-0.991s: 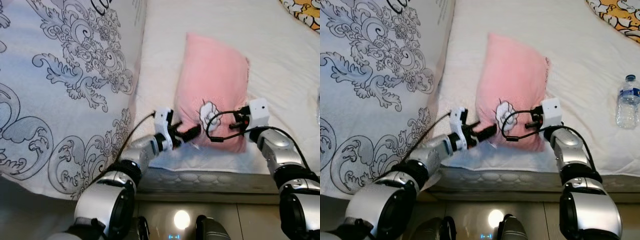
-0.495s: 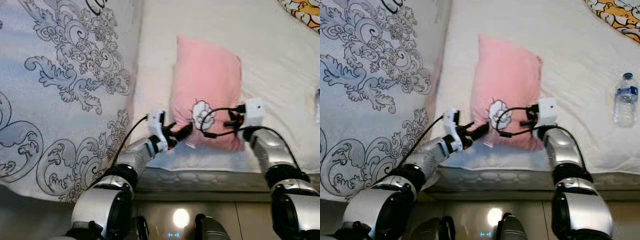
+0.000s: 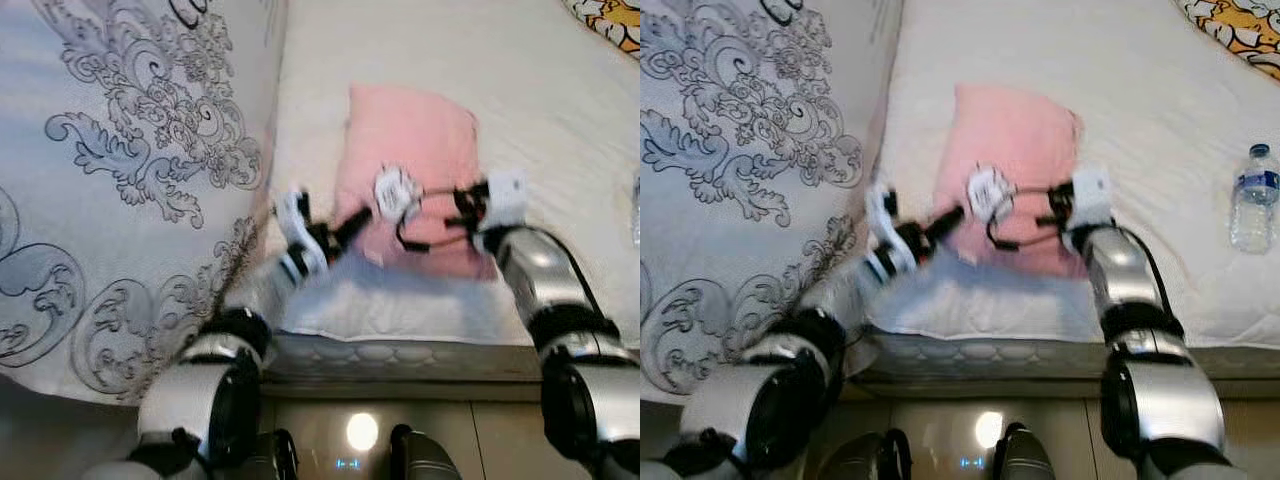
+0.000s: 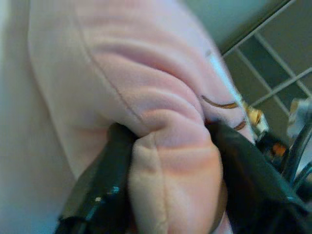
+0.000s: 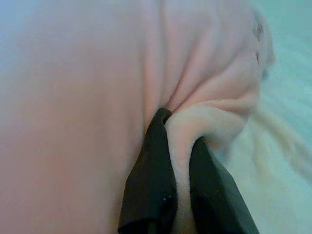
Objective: Clean up the room
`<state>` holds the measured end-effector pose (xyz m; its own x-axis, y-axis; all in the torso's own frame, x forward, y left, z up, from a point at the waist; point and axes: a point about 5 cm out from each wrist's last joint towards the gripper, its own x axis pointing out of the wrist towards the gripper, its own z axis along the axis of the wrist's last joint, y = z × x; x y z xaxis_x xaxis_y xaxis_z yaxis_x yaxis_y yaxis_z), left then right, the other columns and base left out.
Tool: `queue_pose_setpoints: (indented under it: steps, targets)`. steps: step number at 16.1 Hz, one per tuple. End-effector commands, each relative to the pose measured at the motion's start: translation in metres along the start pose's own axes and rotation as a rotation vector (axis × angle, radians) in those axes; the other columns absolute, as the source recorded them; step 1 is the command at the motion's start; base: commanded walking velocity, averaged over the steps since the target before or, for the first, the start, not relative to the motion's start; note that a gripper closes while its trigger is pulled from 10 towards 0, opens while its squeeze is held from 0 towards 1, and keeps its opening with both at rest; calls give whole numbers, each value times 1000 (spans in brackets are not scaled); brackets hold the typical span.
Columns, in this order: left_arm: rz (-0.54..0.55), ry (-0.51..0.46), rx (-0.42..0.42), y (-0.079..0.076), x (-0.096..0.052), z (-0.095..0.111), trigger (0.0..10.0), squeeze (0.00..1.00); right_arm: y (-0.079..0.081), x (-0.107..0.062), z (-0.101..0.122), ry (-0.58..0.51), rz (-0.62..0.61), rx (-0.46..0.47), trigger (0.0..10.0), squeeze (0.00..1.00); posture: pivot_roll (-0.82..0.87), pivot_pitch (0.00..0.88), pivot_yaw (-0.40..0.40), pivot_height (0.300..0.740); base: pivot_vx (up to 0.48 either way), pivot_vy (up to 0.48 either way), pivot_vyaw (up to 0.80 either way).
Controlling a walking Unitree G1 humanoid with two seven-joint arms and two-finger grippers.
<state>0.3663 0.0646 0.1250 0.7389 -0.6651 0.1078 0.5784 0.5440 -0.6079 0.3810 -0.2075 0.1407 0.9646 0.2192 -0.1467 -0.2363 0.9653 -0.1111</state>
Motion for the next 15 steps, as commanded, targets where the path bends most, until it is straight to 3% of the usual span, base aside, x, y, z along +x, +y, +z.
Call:
queue_pose_setpoints:
  steps: [1, 4, 5, 9, 12, 15]
  targets:
    - [-36, -38, 19, -5, 5, 15, 0, 0, 9, 6, 12, -42, 40, -32, 10000, 0, -139, 176, 99, 740, 0, 0, 0]
    - [-66, -98, 63, -9, 5, 39, 0, 0, 13, 14, 35, -84, 52, -56, 10000, 0, -125, 168, 91, 740, 0, 0, 0]
    - [-72, -136, 95, -10, 2, 53, 0, 0, 20, 21, 54, -121, 67, -89, 10000, 0, -115, 161, 86, 740, 0, 0, 0]
    - [-83, -203, 153, -14, -6, 74, 0, 0, 31, 32, 94, -197, 77, -147, 10000, 0, -95, 150, 73, 740, 0, 0, 0]
    - [-30, -257, 255, -10, -34, 91, 0, 0, 54, 39, 132, -276, 127, -200, 10000, 0, -64, 142, 48, 740, 0, 0, 0]
    - [17, -230, 281, 0, -46, 85, 0, 0, 63, 41, 124, -258, 145, -173, 10000, 0, -52, 147, 35, 740, 0, 0, 0]
